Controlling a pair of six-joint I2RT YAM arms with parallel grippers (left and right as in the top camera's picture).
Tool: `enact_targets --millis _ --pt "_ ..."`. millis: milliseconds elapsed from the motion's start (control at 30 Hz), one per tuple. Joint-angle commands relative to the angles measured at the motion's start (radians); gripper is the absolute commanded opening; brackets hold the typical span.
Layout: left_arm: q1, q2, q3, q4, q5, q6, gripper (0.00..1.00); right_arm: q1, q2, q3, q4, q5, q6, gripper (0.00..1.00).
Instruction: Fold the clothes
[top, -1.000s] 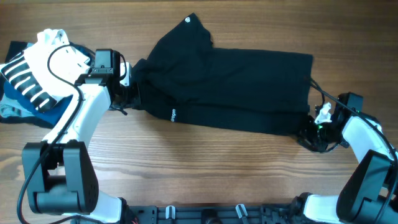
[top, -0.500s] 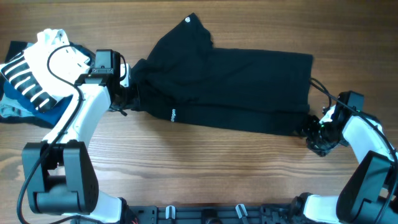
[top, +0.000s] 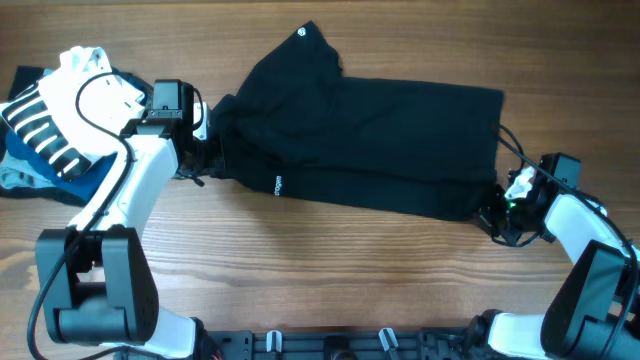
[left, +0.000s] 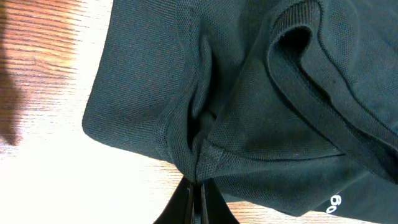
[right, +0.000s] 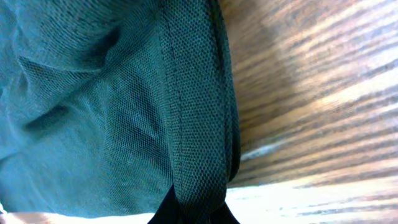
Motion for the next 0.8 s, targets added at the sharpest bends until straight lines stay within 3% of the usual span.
enact_targets --millis 0,167,300,333,367,433,500,567,767 --pt "0.000 -0.014 0.014 -0.016 -0.018 -0.016 0.04 -0.008 0.011 0.069 -0.096 0.179 0.069 0.04" --pt "0.000 -0.014 0.014 -0.048 -0.018 -0.016 0.04 -0.035 0.007 0.168 -0.282 0.459 0.182 0.04" --pt "0.000 -0.014 0.014 -0.081 -0.018 -0.017 0.04 -0.035 0.007 0.175 -0.301 0.474 0.203 0.08" --pt "0.000 -0.014 0.014 -0.089 -0.018 -0.017 0.04 -0.035 0.007 0.175 -0.301 0.473 0.202 0.36" --pt "0.000 -0.014 0.014 -0.096 -0.018 -0.017 0.16 -0.035 0.007 0.175 -0.304 0.472 0.201 0.59" --pt "0.000 -0.014 0.014 -0.109 -0.018 -0.017 0.37 -0.035 0.007 0.177 -0.311 0.470 0.202 0.74" --pt "0.000 -0.014 0.014 -0.124 -0.018 -0.016 0.46 -0.035 0.007 0.189 -0.313 0.465 0.201 0.76" --pt "0.000 -0.014 0.016 -0.143 -0.018 -0.016 0.48 -0.035 0.007 0.216 -0.315 0.451 0.199 0.77" --pt "0.000 -0.036 0.084 -0.194 0.049 -0.016 0.34 -0.035 0.007 0.300 -0.322 0.328 0.111 0.77"
